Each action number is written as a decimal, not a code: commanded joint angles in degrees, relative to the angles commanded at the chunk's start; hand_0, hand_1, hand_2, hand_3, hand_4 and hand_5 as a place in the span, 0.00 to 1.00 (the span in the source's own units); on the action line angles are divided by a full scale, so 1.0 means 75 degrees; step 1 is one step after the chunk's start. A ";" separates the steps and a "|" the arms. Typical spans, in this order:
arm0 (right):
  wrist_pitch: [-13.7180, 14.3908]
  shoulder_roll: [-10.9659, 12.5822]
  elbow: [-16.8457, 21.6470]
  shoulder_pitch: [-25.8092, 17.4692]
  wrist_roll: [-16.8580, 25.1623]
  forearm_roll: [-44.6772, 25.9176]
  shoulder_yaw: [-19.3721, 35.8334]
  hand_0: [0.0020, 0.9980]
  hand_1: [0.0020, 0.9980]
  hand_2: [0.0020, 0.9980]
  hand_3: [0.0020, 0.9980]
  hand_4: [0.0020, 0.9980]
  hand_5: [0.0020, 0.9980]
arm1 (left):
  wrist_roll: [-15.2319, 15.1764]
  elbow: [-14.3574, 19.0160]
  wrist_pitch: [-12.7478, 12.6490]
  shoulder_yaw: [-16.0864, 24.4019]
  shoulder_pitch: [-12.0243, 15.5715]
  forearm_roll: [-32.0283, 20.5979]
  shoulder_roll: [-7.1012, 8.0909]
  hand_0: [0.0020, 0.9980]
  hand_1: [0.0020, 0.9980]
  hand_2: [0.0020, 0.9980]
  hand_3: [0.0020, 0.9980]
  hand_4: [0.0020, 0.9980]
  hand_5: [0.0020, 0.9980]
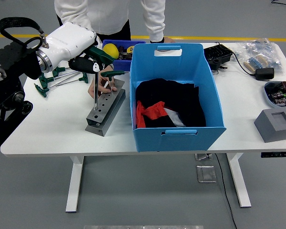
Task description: Lift tool from toolbox,place it in box,lift tool from toolbox,place it in box
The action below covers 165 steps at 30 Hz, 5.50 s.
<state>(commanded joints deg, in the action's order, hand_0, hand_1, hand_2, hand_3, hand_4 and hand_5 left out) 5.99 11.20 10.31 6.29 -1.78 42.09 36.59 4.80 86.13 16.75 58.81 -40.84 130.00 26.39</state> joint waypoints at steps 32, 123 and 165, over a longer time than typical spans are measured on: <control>-0.0040 -0.0032 0.0000 0.0133 -0.0192 0.0108 -0.0218 0.67 0.66 0.71 0.59 0.86 0.68 | -0.1058 -0.2853 -0.1845 -0.1913 -0.2297 -0.1501 -0.2998 0.15 0.00 0.00 0.08 0.62 0.50; -0.0067 -0.0087 0.0000 0.0131 -0.0505 0.1112 0.0561 0.66 0.65 0.71 0.58 0.86 0.67 | -0.2504 -0.3807 -0.2773 -0.1659 -0.1192 0.0000 -0.1583 0.47 0.61 0.67 0.67 0.98 0.55; -0.0079 0.0045 0.0000 0.0469 -0.0373 0.0467 -0.0254 0.66 0.65 0.71 0.57 0.86 0.67 | -0.2325 -0.7699 -0.1292 -0.3152 -0.3008 0.0000 -0.2752 0.66 0.55 0.55 0.60 0.97 0.69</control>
<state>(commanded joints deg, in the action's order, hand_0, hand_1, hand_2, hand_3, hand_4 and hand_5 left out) 5.39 11.54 10.31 9.81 -4.58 45.60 34.68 -12.63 28.39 7.06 35.17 -63.40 130.00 5.75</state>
